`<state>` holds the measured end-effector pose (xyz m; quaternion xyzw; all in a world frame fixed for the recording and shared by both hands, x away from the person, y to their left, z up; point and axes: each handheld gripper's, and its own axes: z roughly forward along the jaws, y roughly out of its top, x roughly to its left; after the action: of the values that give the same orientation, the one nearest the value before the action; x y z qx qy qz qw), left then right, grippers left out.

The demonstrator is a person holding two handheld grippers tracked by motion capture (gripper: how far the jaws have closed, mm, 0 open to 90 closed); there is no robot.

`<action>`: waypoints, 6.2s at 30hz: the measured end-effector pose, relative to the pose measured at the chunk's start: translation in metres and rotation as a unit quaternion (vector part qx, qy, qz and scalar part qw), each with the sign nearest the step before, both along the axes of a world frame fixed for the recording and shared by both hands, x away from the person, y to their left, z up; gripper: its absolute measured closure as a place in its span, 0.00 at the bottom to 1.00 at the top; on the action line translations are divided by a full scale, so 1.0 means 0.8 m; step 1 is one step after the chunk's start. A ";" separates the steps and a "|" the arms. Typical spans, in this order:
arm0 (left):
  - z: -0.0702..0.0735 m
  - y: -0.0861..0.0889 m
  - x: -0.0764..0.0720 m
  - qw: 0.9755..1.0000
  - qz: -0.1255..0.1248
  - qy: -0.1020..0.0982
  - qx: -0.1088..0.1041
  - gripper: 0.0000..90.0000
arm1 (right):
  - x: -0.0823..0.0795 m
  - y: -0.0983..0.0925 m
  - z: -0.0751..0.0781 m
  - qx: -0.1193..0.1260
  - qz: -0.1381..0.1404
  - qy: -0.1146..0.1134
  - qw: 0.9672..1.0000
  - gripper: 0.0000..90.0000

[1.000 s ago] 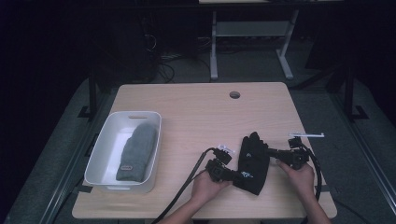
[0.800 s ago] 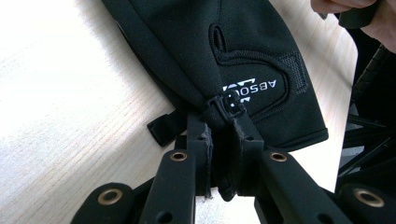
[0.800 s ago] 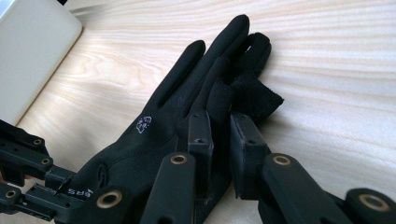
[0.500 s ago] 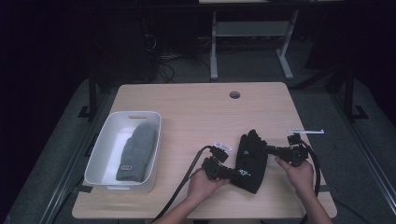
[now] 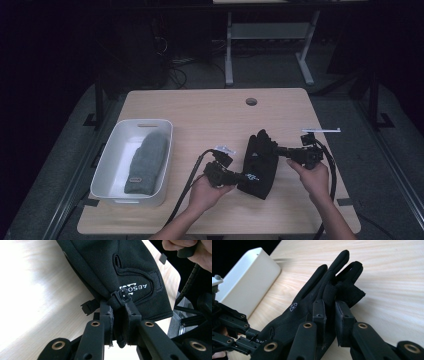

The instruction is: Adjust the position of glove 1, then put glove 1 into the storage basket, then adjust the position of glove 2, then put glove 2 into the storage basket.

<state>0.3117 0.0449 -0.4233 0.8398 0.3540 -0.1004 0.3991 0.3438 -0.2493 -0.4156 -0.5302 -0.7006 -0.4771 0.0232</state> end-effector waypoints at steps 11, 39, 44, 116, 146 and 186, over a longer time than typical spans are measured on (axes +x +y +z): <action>0.026 0.023 -0.001 1.000 0.008 -0.014 -0.010 0.89 | 0.006 0.015 0.020 0.014 0.012 -0.010 1.000 0.89; 0.058 0.078 -0.001 0.999 0.032 -0.036 -0.020 0.90 | 0.034 0.077 0.061 0.018 0.047 -0.021 0.999 0.89; 0.064 0.090 -0.004 0.998 0.038 -0.043 -0.023 0.90 | 0.037 0.086 0.067 0.017 0.055 -0.029 0.998 0.89; 0.104 0.254 -0.021 0.989 0.124 -0.064 -0.041 0.90 | 0.082 0.260 0.117 0.041 0.144 -0.031 0.988 0.89; 0.112 0.326 -0.048 0.983 0.163 -0.076 -0.027 0.90 | 0.083 0.347 0.116 0.048 0.177 -0.032 0.982 0.89; 0.075 0.390 -0.059 0.978 0.201 -0.044 -0.015 0.91 | 0.086 0.429 0.075 0.021 0.205 -0.015 0.978 0.89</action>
<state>0.2649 0.3570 -0.3635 0.7489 0.4964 0.0133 0.4389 0.4128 0.0943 -0.3554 -0.3675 -0.7841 -0.4852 0.1211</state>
